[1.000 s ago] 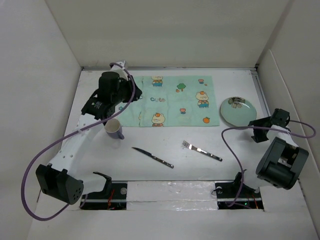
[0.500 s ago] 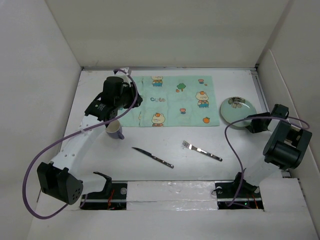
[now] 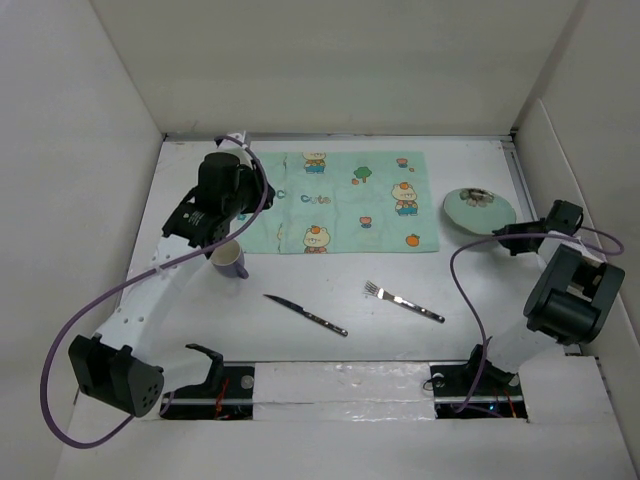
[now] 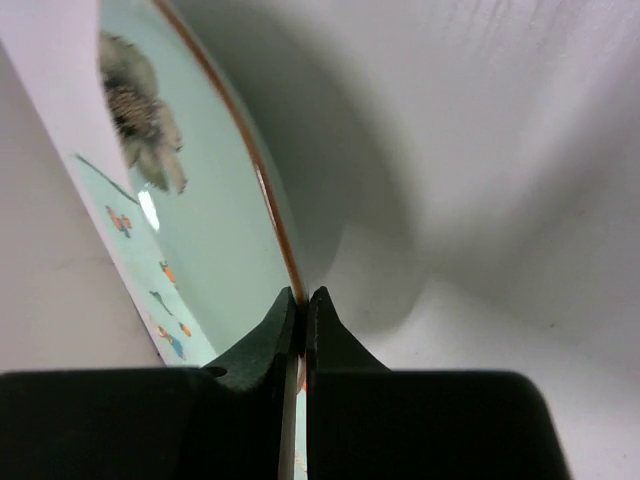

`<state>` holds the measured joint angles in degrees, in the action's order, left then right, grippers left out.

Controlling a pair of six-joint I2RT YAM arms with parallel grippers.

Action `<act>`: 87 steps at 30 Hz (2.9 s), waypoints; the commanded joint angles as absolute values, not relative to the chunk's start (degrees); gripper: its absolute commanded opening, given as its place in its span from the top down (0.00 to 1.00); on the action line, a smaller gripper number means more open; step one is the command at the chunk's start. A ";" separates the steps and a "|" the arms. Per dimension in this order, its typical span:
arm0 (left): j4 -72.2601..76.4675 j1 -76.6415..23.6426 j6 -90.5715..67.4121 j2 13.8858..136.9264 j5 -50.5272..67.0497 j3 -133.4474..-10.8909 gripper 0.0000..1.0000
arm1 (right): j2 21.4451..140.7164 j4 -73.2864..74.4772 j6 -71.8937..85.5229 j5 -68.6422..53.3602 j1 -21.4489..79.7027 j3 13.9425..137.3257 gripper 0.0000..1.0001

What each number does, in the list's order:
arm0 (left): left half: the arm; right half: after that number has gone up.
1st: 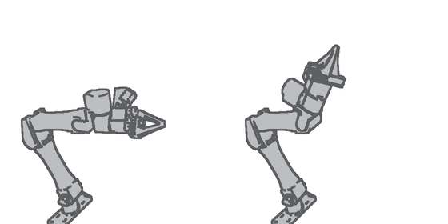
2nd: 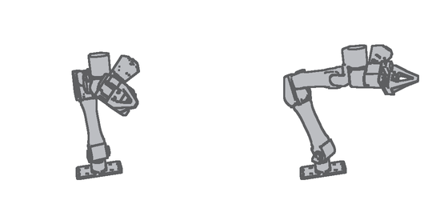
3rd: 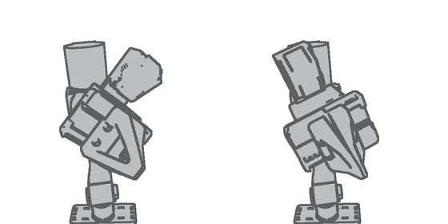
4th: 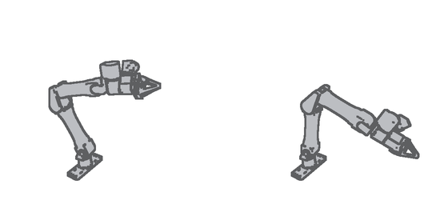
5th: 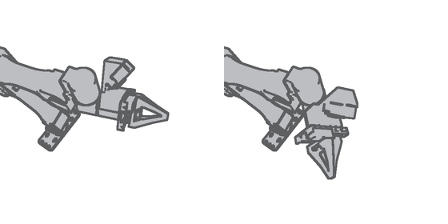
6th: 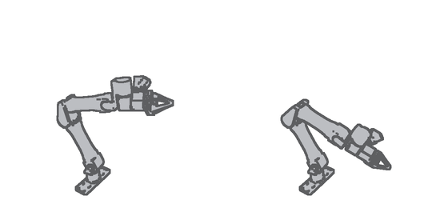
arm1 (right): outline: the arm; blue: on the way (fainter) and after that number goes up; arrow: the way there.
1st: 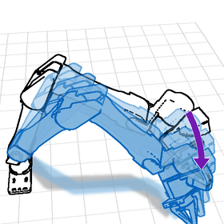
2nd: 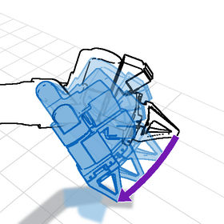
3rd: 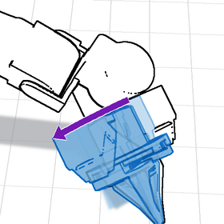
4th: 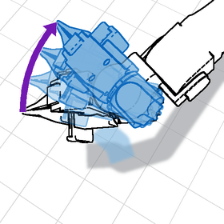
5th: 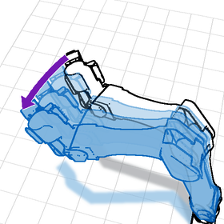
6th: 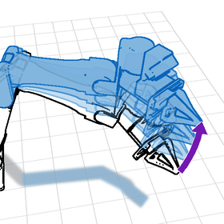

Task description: Set the dinner table for one person

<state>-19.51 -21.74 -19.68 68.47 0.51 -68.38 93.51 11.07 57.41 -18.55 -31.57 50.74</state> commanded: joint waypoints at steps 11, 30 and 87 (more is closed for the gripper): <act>-19.42 -21.53 -18.19 70.49 2.20 -76.19 0.76 | 74.89 -2.89 55.19 -25.82 -28.57 56.07 1.00; -21.97 -19.69 -18.10 70.84 1.41 -78.49 0.75 | 103.15 -27.06 65.30 -37.88 9.83 69.51 1.00; -27.16 -19.69 -19.15 66.01 -8.79 -89.83 0.97 | 94.15 13.37 35.98 -16.93 19.50 69.90 0.98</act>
<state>-26.52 -19.81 -17.32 69.10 -7.79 -87.92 99.94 12.62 44.12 -15.88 16.51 73.52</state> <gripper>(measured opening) 0.070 0.059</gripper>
